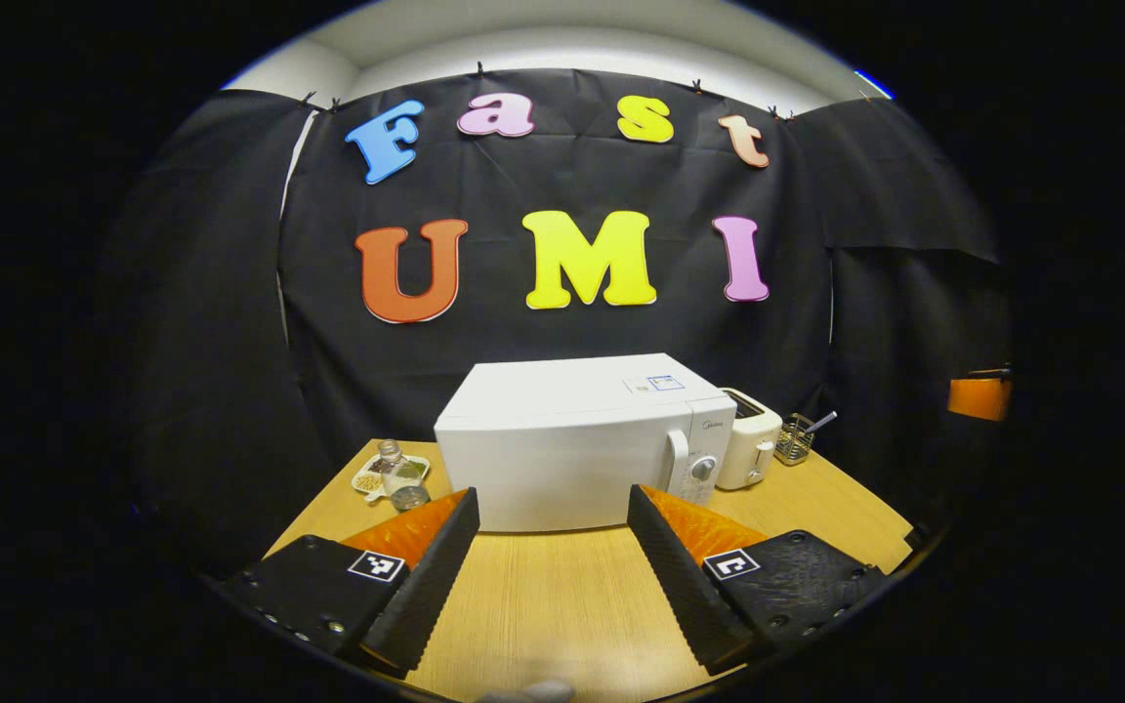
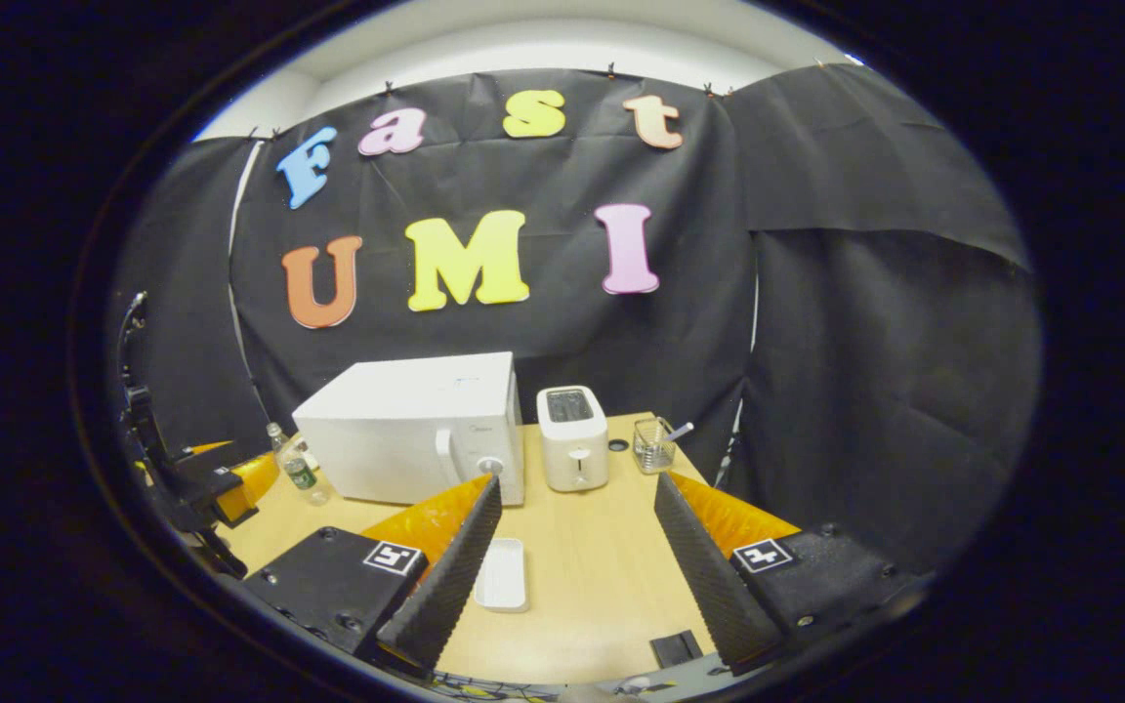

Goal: Open the microwave oven with the left hand, put the food in, and close the microwave oven.

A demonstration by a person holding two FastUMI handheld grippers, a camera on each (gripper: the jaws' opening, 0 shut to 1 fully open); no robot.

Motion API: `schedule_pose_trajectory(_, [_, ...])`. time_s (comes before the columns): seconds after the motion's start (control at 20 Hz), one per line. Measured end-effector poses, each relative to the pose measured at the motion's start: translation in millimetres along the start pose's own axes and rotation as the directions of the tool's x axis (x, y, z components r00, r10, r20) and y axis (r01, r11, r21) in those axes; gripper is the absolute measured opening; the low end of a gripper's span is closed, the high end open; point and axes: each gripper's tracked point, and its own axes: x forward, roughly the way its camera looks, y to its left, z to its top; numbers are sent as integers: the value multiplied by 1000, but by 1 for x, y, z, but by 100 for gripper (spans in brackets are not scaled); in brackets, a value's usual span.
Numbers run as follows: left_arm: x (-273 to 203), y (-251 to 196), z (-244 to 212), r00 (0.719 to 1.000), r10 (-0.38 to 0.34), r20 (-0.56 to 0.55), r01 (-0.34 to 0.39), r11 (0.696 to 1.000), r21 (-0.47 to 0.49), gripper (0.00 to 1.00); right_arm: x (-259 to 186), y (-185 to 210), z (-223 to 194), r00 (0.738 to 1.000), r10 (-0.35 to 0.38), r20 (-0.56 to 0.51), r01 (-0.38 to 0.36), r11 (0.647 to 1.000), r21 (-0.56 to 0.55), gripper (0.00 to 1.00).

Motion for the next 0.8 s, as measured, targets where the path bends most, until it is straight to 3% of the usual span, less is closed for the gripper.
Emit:
schedule_pose_trajectory(0.25, [-50, 37, 38, 996, 54, 68, -55, 998, 8, 95, -16, 43, 23, 996, 65, 66, -64, 998, -17, 100])
schedule_pose_trajectory(0.3, [-57, 42, 45, 995, 56, 83, -57, 998, 6, 95, -19, 52, 27, 994, 78, 80, -77, 997, -17, 91])
schedule_pose_trajectory(0.35, [-63, 48, 52, 993, 66, 94, -66, 998, 0, 95, -22, 59, 33, 992, 86, 94, -85, 996, -20, 100])
schedule_pose_trajectory(0.65, [-85, 71, 80, 983, 105, 151, -102, 994, -29, 95, -33, 89, 66, 977, 132, 166, -128, 991, -36, 100])
schedule_pose_trajectory(0.7, [-85, 72, 85, 981, 107, 159, -103, 994, -34, 95, -33, 92, 68, 977, 136, 166, -132, 991, -35, 90])
schedule_pose_trajectory(0.8, [-88, 75, 91, 979, 112, 172, -107, 994, -39, 95, -34, 93, 73, 976, 137, 171, -133, 991, -35, 91])
